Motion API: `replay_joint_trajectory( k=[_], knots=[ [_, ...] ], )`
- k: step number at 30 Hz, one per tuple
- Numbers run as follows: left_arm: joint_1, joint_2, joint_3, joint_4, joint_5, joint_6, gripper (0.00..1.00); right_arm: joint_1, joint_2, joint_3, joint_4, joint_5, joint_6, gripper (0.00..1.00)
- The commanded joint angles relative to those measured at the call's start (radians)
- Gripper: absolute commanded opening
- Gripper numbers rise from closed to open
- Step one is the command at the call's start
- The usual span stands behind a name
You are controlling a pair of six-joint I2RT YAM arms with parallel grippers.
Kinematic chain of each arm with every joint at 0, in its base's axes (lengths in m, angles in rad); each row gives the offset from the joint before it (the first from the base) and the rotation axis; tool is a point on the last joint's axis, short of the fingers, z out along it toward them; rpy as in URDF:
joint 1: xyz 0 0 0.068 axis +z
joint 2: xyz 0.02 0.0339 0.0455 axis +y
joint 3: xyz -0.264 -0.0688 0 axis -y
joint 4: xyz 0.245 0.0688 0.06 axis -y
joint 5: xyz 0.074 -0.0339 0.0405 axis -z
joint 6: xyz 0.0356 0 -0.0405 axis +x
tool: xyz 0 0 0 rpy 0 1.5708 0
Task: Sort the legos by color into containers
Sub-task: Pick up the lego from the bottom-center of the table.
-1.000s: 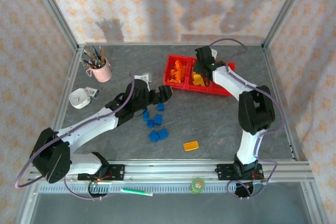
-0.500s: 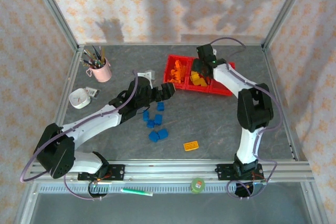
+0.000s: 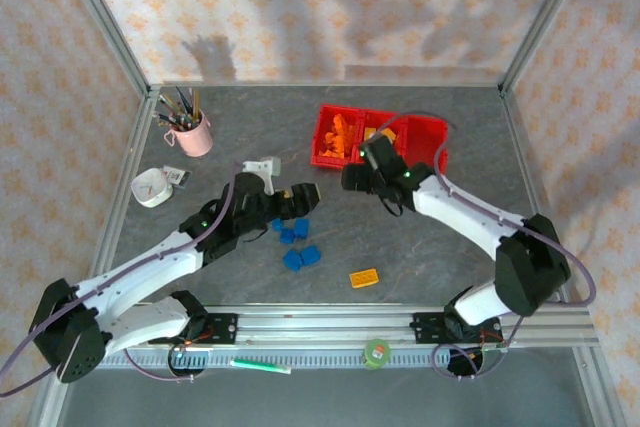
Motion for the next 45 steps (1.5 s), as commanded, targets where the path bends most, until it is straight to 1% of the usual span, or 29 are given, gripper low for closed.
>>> replay_joint_trajectory(
  k=[1, 3, 6, 8, 11, 14, 17, 22, 26, 30, 36, 38, 44, 45],
  knots=[
    [-0.008, -0.081, -0.054, -0.078, -0.04, -0.003, 0.99, 0.056, -0.081, -0.095, -0.07, 0.04, 0.063, 0.87],
    [-0.009, -0.127, -0.081, -0.102, -0.037, -0.01, 0.99, 0.094, -0.117, -0.145, -0.076, 0.017, 0.095, 0.87],
    [-0.009, -0.188, -0.118, -0.138, -0.048, -0.017, 0.99, 0.181, -0.155, -0.206, -0.074, 0.004, 0.139, 0.89],
    [-0.009, -0.225, -0.139, -0.156, -0.065, -0.026, 0.99, 0.238, -0.159, -0.231, -0.094, 0.024, 0.18, 0.91],
    [-0.009, -0.252, -0.156, -0.173, -0.06, -0.036, 0.99, 0.302, -0.146, -0.258, -0.109, 0.027, 0.24, 0.92],
    [-0.009, -0.269, -0.176, -0.173, -0.059, -0.045, 0.99, 0.372, -0.126, -0.269, -0.149, 0.076, 0.303, 0.94],
    [-0.009, -0.285, -0.195, -0.171, -0.07, -0.064, 0.99, 0.397, -0.109, -0.283, -0.189, 0.105, 0.362, 0.98],
    [-0.009, -0.292, -0.207, -0.169, -0.068, -0.065, 0.99, 0.452, -0.096, -0.331, -0.154, 0.067, 0.402, 1.0],
    [-0.009, -0.29, -0.207, -0.161, -0.07, -0.07, 0.99, 0.458, -0.063, -0.351, -0.157, 0.055, 0.429, 1.0],
    [-0.009, -0.282, -0.215, -0.144, -0.065, -0.076, 0.99, 0.474, -0.041, -0.355, -0.118, 0.026, 0.425, 0.96],
    [-0.009, -0.268, -0.197, -0.147, -0.066, -0.066, 0.99, 0.49, -0.023, -0.365, -0.094, 0.022, 0.425, 0.84],
    [-0.009, -0.267, -0.194, -0.15, -0.072, -0.067, 0.99, 0.49, -0.013, -0.363, -0.094, 0.017, 0.42, 0.79],
    [-0.009, -0.252, -0.182, -0.142, -0.072, -0.06, 0.99, 0.491, -0.021, -0.361, -0.105, 0.053, 0.424, 0.67],
    [-0.009, -0.249, -0.176, -0.146, -0.073, -0.058, 0.99, 0.49, -0.025, -0.357, -0.105, 0.053, 0.424, 0.66]
  ],
)
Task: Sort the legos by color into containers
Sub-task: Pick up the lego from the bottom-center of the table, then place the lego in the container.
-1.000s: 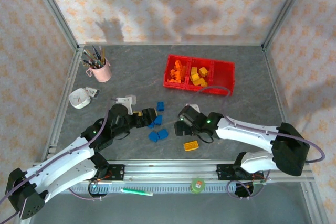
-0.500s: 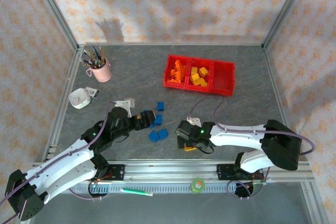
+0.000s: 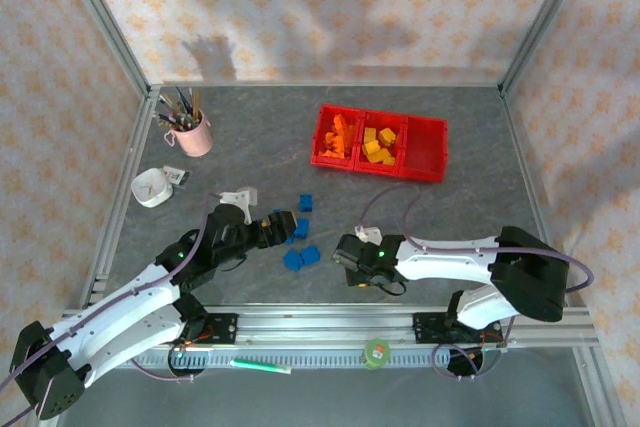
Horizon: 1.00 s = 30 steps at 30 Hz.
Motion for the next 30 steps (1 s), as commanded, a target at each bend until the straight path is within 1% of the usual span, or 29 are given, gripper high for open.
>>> replay_joint_trajectory(
  k=[1, 3, 6, 10, 13, 15, 17, 21, 25, 30],
  knots=[
    [-0.007, 0.014, 0.031, 0.007, -0.022, 0.005, 0.99, 0.009, -0.004, -0.002, 0.036, 0.004, 0.015, 0.65],
    [-0.007, 0.019, 0.029, 0.017, -0.017, 0.006, 0.99, 0.009, -0.021, 0.006, 0.034, 0.021, 0.014, 0.63],
    [-0.007, 0.021, 0.027, 0.034, -0.013, 0.0, 0.99, -0.011, -0.045, 0.029, 0.013, 0.048, 0.016, 0.62],
    [-0.007, 0.031, 0.051, 0.051, -0.016, 0.001, 0.99, -0.077, -0.081, 0.086, 0.009, 0.046, -0.03, 0.62],
    [-0.007, 0.037, 0.075, 0.054, -0.044, 0.006, 0.99, -0.145, -0.084, 0.168, -0.014, 0.105, -0.093, 0.62],
    [-0.007, 0.049, 0.094, 0.057, -0.053, 0.007, 0.99, -0.216, -0.071, 0.223, -0.005, 0.121, -0.154, 0.63],
    [-0.007, 0.069, 0.118, 0.068, -0.051, 0.014, 0.99, -0.313, -0.047, 0.292, 0.011, 0.123, -0.22, 0.63],
    [-0.005, 0.12, 0.168, 0.079, -0.055, 0.032, 0.99, -0.459, 0.029, 0.411, 0.094, 0.106, -0.32, 0.63],
    [-0.005, 0.178, 0.193, 0.132, -0.056, 0.035, 0.99, -0.592, 0.197, 0.581, 0.106, 0.144, -0.391, 0.63],
    [-0.004, 0.274, 0.252, 0.174, -0.048, 0.045, 0.99, -0.716, 0.391, 0.787, 0.116, 0.111, -0.447, 0.63]
  ],
)
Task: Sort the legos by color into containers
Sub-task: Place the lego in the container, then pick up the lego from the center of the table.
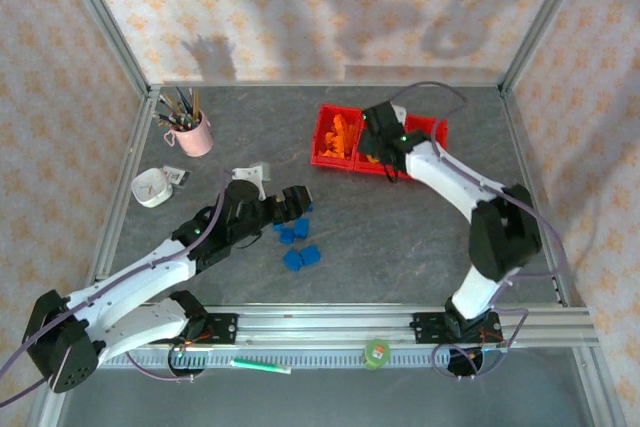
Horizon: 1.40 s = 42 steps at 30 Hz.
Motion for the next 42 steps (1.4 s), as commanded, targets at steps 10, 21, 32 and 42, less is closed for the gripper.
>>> replay_joint_trajectory(
  k=[10, 21, 32, 42],
  knots=[
    [-0.002, 0.162, 0.158, 0.088, -0.028, 0.067, 0.99, -0.123, 0.284, 0.373, -0.04, 0.004, -0.137, 0.75],
    [0.0, 0.123, 0.124, 0.089, -0.017, 0.062, 0.99, -0.082, 0.026, 0.078, 0.043, -0.112, -0.117, 0.86],
    [0.001, -0.091, -0.01, -0.009, -0.073, 0.036, 0.99, 0.072, -0.171, -0.206, 0.069, -0.167, -0.043, 0.87],
    [0.004, -0.251, -0.11, -0.113, -0.165, -0.002, 0.99, 0.241, -0.101, -0.258, 0.141, -0.14, 0.099, 0.89]
  ],
)
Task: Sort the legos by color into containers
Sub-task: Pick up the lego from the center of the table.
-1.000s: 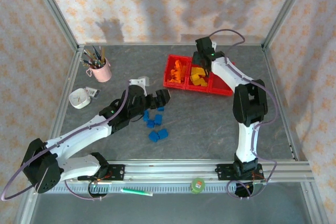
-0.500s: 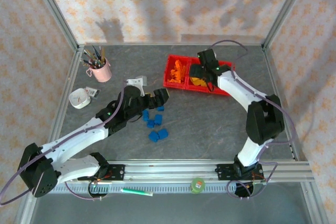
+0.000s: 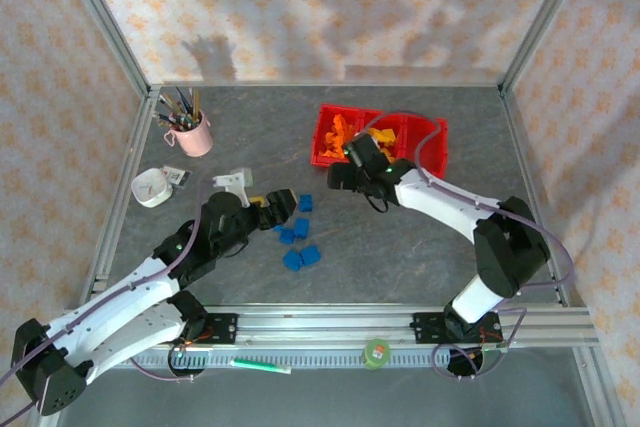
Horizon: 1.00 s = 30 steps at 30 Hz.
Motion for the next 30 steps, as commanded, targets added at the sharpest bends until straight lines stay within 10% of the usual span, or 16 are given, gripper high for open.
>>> replay_joint_trajectory(
  k=[1, 16, 30],
  knots=[
    [0.004, -0.039, -0.021, -0.064, -0.067, -0.022, 0.99, 0.038, 0.054, -0.006, 0.053, 0.021, 0.085, 0.89],
    [0.005, -0.104, -0.03, -0.129, -0.135, -0.043, 0.99, 0.185, 0.354, 0.25, 0.023, 0.049, 0.123, 0.88],
    [0.006, -0.14, -0.052, -0.137, -0.134, -0.043, 0.99, 0.213, 0.476, 0.327, -0.046, 0.092, 0.111, 0.6]
  ],
)
